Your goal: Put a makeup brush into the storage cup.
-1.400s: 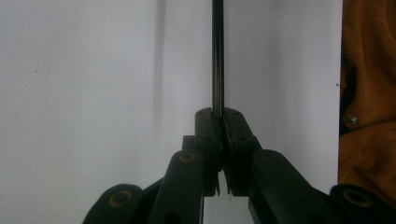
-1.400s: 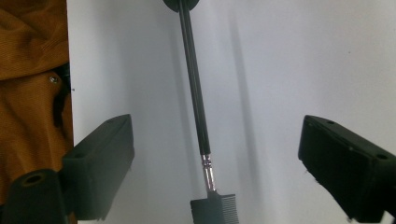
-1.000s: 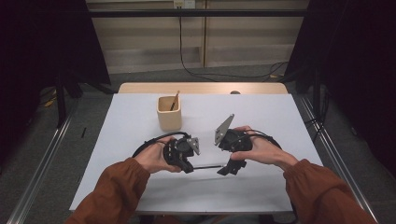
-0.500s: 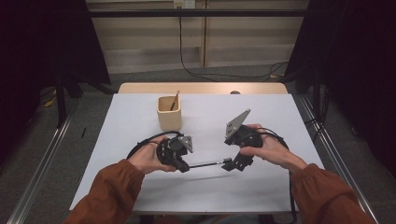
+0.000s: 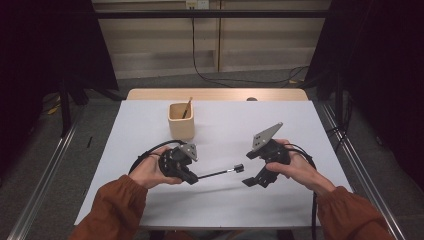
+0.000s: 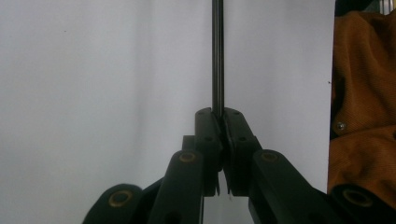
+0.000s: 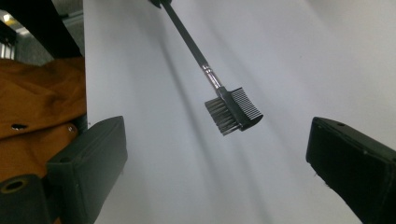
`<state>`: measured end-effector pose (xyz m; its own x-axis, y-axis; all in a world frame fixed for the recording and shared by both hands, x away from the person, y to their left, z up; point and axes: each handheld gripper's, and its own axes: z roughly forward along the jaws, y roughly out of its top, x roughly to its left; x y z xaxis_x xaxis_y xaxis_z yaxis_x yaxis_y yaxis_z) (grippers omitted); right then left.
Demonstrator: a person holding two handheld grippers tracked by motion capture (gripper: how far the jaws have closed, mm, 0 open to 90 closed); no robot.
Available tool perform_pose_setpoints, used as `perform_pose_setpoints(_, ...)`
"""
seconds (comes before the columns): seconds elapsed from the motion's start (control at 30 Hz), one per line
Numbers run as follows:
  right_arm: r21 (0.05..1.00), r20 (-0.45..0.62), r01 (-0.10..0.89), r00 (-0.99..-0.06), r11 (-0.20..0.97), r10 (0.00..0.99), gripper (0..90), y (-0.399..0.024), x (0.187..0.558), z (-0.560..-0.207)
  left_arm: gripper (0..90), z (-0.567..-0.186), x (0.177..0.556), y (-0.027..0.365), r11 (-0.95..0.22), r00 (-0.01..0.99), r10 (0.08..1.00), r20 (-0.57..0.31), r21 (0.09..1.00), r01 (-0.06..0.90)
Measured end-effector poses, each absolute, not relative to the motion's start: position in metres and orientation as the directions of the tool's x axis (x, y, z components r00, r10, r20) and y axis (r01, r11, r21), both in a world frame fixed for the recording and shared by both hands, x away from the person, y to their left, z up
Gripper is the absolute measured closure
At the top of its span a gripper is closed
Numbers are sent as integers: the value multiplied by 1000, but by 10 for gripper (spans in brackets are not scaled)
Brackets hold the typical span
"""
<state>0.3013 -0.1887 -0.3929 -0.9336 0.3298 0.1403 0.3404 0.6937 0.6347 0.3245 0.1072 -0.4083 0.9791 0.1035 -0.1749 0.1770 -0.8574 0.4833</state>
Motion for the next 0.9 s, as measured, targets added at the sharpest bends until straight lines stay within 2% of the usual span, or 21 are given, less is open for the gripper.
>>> perform_pose_setpoints(0.47, 723, 173, 382, -907, 575, 385, 45, -210, 291, -398, 860, -409, 324, 117, -791, 976, 117, -181, 578, 202)
perform_pose_setpoints(0.9, 767, 189, 380, -904, 518, 383, 40, -215, 278, -402, 860, -407, 322, 129, -732, 971, 149, -187, 639, 236)
